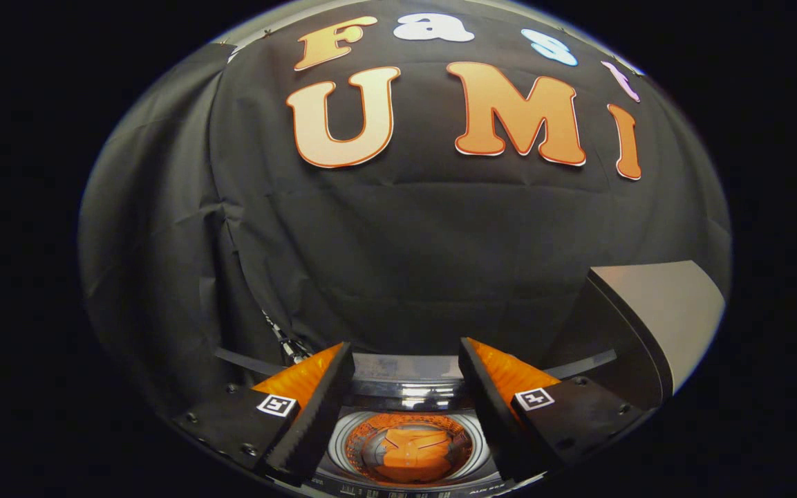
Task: Put the clothes into the washing machine and then close the washing machine lid.
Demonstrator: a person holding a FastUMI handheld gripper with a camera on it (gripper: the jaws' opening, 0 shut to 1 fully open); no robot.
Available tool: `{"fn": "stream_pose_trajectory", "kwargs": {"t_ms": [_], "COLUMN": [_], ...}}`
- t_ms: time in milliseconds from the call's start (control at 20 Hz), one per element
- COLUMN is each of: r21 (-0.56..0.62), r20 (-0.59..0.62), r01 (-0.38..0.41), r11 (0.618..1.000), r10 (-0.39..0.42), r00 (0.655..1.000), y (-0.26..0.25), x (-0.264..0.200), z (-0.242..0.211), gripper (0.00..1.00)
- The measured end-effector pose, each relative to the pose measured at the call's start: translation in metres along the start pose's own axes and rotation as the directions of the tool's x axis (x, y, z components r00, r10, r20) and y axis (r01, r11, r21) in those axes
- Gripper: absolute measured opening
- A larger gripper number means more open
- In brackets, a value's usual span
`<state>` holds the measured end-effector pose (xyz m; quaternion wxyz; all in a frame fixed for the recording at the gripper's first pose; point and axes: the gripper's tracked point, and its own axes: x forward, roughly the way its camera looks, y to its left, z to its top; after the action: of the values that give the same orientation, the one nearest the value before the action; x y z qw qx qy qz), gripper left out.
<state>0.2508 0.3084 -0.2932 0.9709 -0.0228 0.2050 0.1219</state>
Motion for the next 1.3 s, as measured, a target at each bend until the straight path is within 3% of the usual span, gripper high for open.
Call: {"fn": "stream_pose_trajectory", "kwargs": {"t_ms": [150,450,650,1000,1300], "r21": [0.005,-0.003,0.036,0.028,0.01], "r20": [-0.011,-0.142,-0.161,-0.122,-0.027], "r01": [-0.016,-0.028,-0.026,-0.03,-0.059], "r11": [1.0,1.0,0.999,0.999,0.998], "r10": [0.016,0.028,0.032,0.033,0.059], "r00": [1.0,0.99,0.986,0.992,0.998], "y": [0.004,0.006,0.004,0.004,0.0], "x": [-0.011,-0.017,-0.019,-0.049,-0.09], "z": [-0.019,-0.091,-0.104,-0.076,-0.013], "gripper": [0.99,0.98,0.98,0.98,0.98]}}
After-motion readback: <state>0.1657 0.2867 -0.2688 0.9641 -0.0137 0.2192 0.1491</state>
